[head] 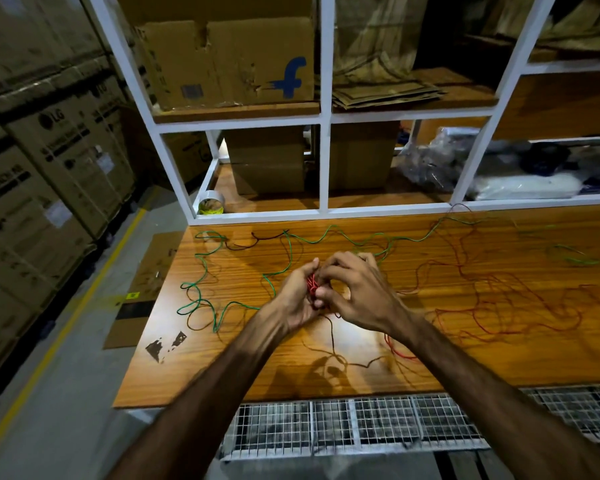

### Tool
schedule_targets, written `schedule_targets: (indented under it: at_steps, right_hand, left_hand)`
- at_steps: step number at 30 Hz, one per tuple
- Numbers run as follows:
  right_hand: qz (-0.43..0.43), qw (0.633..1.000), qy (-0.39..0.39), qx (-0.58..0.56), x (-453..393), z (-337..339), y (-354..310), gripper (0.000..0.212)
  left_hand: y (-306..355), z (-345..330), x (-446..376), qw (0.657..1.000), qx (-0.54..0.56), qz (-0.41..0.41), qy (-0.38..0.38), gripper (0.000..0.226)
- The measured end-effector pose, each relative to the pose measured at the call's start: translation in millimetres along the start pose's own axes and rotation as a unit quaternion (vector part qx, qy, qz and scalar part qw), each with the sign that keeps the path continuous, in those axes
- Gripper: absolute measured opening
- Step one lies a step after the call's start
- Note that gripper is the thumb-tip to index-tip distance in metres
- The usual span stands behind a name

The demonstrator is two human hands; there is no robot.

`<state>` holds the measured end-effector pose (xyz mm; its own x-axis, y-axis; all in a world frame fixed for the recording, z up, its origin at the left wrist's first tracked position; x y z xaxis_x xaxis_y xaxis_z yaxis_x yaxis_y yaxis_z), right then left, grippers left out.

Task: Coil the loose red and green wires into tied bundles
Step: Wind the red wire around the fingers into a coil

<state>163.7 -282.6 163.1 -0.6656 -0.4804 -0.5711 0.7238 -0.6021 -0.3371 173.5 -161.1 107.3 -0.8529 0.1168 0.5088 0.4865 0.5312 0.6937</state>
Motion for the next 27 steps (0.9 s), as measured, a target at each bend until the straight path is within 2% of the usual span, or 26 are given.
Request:
schedule_targets:
  at_steps: [4,7,9,11,13,16,20,24,27]
  right_hand:
    - [-0.024,0.997,-0.068,-0.009,-1,-5,1,0.02]
    - [-0.062,0.989,-0.119,-0.059,0,-10,5,0.014]
    - [-0.054,0.987,-0.121,-0.087,0,-13,8,0.005]
    - [-0.044,0.988,-0.129,-0.073,-2,-15,11,0.01]
    - [-0.018,0.99,-0.137,-0.016,-3,-17,12,0.014]
    - [0.005,0.992,-0.123,0.038,-4,-11,12,0.002]
    - [0.009,0.994,-0.087,0.063,-6,-4,13,0.022]
    - [-0.003,0.997,-0.047,0.069,-7,0,22,0.023]
    - [-0.006,0.997,-0.039,0.07,-8,-5,27,0.017]
  left_hand:
    - [-1,5,-1,0.999,-0.037,0.003,0.016,0.04]
    - [-1,7,-1,0.998,-0.061,-0.012,0.027,0.046]
    - [0,8,-2,0.994,-0.098,-0.042,0.029,0.054]
    - [0,10,-2,0.987,-0.145,-0.067,0.014,0.061]
    - [-1,14,-4,0.982,-0.172,-0.078,-0.007,0.056]
    - [1,12,-1,0.975,-0.199,-0.088,-0.044,0.047]
    - [8,7,2,0.967,-0.218,-0.092,-0.098,0.048]
    - [1,17,-1,0.958,-0.261,-0.066,-0.098,0.074]
    - [-7,14,3,0.95,-0.278,-0.057,-0.131,0.082]
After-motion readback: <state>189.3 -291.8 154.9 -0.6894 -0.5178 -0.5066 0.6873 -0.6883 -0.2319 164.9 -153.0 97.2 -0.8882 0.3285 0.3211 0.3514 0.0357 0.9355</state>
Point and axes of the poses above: each hand's wrist, its own x-axis away from the middle knuckle, its own z-axis out of the back of the hand, y = z × x, the point moved 5 cm from there along -x, towards the middle knuckle, and after that the axes turned 7 degrees about y, right-handed, at the moved point
